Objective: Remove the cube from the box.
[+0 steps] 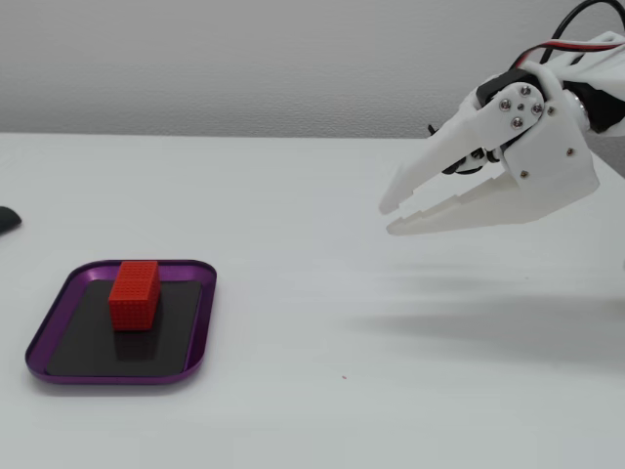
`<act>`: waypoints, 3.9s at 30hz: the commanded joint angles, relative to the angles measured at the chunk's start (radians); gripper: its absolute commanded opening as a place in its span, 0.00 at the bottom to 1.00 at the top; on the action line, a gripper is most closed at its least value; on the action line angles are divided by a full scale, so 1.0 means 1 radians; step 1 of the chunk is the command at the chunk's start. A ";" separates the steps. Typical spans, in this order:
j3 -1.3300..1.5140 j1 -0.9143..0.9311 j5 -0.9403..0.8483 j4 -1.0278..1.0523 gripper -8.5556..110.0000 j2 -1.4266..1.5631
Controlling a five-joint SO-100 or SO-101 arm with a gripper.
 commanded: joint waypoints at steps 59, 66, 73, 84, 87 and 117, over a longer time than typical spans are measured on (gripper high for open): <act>-2.048 -0.005 -0.061 0.351 0.28 -2.232; -2.049 -0.005 -0.064 0.313 0.28 -2.286; -2.049 -0.005 -0.064 0.264 0.28 -2.301; -2.049 -0.005 -0.064 0.236 0.28 -2.303; -2.048 -0.005 -0.064 0.202 0.28 -2.303; -2.048 -0.005 -0.064 0.170 0.07 -2.470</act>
